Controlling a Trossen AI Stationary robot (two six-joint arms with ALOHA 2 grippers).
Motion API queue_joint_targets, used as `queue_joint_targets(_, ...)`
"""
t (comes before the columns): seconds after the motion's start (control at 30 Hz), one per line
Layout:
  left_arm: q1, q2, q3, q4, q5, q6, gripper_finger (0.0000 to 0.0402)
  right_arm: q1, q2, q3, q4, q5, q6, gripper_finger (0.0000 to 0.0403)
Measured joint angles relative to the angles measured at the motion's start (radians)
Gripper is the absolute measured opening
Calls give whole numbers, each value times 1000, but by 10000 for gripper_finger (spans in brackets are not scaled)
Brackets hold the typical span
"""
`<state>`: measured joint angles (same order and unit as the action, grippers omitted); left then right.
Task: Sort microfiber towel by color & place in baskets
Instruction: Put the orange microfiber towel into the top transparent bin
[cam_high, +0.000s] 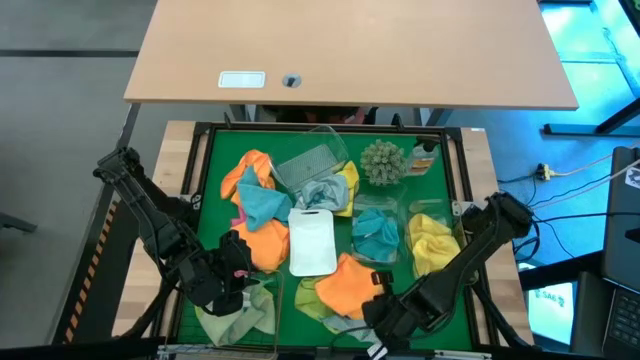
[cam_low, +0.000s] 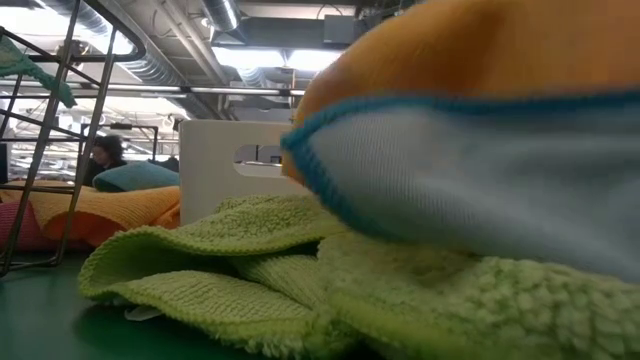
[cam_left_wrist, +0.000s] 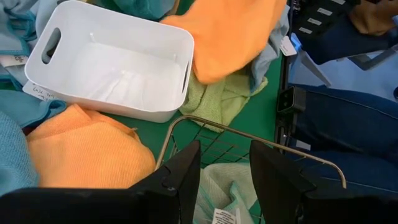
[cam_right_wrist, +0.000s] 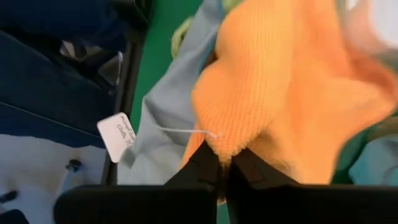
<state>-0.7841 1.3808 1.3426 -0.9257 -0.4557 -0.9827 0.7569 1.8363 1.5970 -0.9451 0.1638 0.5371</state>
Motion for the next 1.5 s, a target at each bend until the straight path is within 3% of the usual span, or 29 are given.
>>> queue_joint_targets(0.27, 0, 0, 0, 0, -6, 0, 131, -79, -135, 0, 12, 2, -116, 3)
queue_joint_targets(0.6, 16, 0, 0, -23, -41, 60, 131, -284, -255, 0, 114, 9, -386, 2)
queue_joint_targets(0.83, 139, 0, 0, -102, -6, 191, 131, -497, -298, 0, 216, -17, -537, 2)
queue_joint_targets(1.03, 276, 0, 0, -119, 34, 396, 131, -726, -291, 1, 360, -30, -691, 1)
queue_joint_targets(1.27, 412, 0, 0, -115, 76, 484, 131, -1013, -257, 1, 518, -196, -755, 1)
queue_joint_targets(1.5, 506, 0, -1, -103, 84, 492, 131, -1167, -158, 1, 567, -407, -755, 1)
